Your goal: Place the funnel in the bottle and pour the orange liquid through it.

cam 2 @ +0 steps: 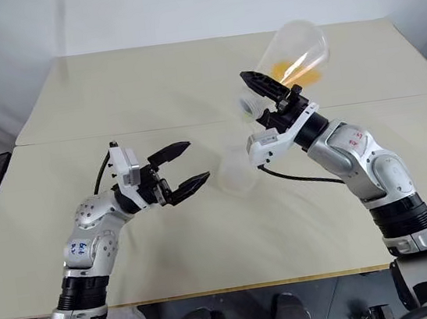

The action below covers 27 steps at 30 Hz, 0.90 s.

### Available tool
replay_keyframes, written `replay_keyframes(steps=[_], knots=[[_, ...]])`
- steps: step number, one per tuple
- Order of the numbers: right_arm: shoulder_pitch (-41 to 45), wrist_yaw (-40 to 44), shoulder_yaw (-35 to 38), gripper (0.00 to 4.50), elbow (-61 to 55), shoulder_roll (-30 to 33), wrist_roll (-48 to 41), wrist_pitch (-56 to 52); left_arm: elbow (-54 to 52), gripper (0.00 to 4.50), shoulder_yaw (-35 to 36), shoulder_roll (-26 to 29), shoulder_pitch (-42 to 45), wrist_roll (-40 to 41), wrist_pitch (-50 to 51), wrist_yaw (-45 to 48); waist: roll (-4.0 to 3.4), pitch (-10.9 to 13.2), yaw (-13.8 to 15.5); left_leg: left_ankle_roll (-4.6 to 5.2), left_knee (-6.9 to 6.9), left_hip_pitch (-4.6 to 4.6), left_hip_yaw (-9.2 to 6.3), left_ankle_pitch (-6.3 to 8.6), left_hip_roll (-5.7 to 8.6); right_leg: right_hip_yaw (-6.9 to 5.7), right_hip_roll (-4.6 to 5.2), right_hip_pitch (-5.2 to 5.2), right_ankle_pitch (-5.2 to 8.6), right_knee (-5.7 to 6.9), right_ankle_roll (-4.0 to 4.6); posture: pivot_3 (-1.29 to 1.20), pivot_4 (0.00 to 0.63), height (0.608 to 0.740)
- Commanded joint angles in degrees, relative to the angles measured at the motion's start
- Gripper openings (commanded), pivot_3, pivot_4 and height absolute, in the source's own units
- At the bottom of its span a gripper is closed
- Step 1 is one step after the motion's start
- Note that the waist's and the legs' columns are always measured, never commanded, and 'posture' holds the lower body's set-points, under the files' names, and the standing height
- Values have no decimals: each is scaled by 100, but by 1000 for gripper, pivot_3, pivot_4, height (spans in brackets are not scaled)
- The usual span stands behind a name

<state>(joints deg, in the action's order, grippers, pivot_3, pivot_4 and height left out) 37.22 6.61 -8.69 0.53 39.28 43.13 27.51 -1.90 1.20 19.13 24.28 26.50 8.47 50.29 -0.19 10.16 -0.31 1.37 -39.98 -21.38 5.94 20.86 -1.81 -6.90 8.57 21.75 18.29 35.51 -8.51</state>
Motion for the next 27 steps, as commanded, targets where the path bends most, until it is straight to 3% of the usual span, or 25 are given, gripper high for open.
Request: replay_keyframes(steps=[1,27], knots=[[187,-161,150,2473,-120,141,47,75,-181,4500,15,-15,-29,10,-121,-25,0,0,2,0,0,0,0,0,0,0,0,0,0,0,0,0,150,740],[281,-421,112,2473,-9,194,484,162,-159,4500,-14,-90,-26,2,-201,-85,0,0,0,0,0,0,0,0,-1,0,0,0,0,-1,0,0,150,740]])
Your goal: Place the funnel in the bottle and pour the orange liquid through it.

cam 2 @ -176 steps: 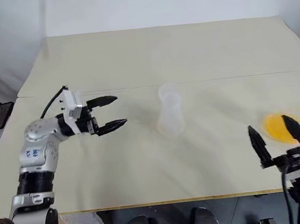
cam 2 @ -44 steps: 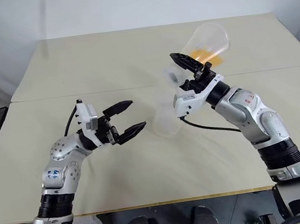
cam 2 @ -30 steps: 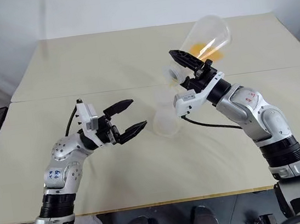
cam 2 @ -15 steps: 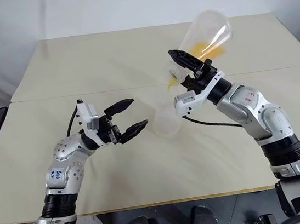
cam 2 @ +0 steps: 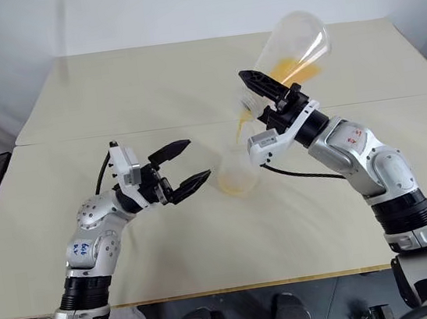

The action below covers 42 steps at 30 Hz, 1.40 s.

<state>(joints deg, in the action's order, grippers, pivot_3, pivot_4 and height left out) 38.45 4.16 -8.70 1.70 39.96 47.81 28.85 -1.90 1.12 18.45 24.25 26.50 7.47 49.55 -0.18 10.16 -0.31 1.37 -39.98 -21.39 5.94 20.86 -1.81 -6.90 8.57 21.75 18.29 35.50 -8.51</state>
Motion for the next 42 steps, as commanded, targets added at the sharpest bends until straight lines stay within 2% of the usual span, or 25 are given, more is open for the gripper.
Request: replay_keyframes(steps=[1,42], knots=[[164,-188,116,2473,-122,126,30,31,-161,4500,-8,-23,-23,2,-102,-11,0,0,0,0,0,0,0,0,0,0,0,0,0,0,0,0,150,740],[351,-679,55,2473,218,336,459,350,-22,4500,2,-193,105,17,-200,36,0,0,-5,0,2,-2,-1,0,-1,-1,0,0,0,-3,0,0,150,740]])
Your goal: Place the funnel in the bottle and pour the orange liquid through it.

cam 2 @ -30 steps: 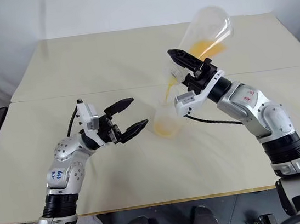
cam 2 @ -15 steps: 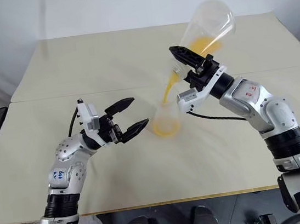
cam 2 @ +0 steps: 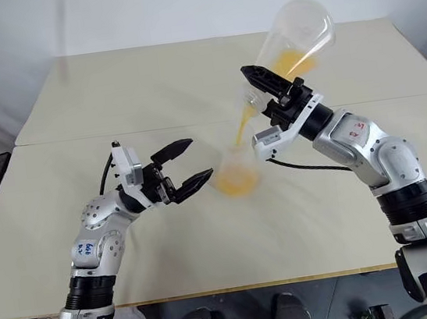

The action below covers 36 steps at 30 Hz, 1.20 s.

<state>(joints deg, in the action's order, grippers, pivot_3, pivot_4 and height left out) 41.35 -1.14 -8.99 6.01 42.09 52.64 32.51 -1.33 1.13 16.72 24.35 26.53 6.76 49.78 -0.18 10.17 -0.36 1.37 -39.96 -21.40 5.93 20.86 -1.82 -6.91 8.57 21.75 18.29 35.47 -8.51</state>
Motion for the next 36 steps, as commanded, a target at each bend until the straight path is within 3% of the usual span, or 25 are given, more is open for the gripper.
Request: replay_keyframes(steps=[1,36], knots=[[62,-143,82,2473,-209,118,-30,-11,-73,4500,2,-21,95,14,-134,14,0,0,0,0,0,0,0,0,0,0,0,0,0,0,0,0,150,740],[174,-367,40,2473,-187,154,128,87,-57,4500,-7,-70,126,-31,-270,-70,0,0,-1,0,0,-1,0,0,0,0,0,0,0,-1,0,0,150,740]])
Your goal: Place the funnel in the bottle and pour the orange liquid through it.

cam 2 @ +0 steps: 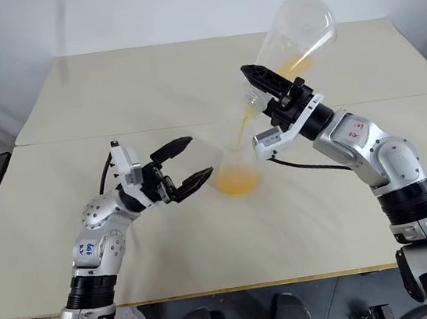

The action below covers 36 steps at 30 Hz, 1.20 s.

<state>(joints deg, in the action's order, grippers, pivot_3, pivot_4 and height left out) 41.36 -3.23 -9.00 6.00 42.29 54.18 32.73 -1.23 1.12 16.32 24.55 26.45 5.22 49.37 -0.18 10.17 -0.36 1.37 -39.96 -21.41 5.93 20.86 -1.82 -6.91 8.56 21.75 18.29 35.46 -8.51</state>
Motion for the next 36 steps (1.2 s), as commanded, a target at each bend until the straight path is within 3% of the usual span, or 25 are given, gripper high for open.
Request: replay_keyframes(steps=[1,36], knots=[[186,-186,40,2473,-188,147,1,81,-68,4500,-9,-34,105,-24,-123,-35,0,0,0,0,0,0,0,0,0,0,0,0,0,0,0,0,150,740],[329,-446,14,2473,-151,252,253,230,-85,4500,-38,-160,125,-20,-182,-69,0,0,0,0,0,-1,0,0,-1,0,0,0,0,-1,0,0,150,740]])
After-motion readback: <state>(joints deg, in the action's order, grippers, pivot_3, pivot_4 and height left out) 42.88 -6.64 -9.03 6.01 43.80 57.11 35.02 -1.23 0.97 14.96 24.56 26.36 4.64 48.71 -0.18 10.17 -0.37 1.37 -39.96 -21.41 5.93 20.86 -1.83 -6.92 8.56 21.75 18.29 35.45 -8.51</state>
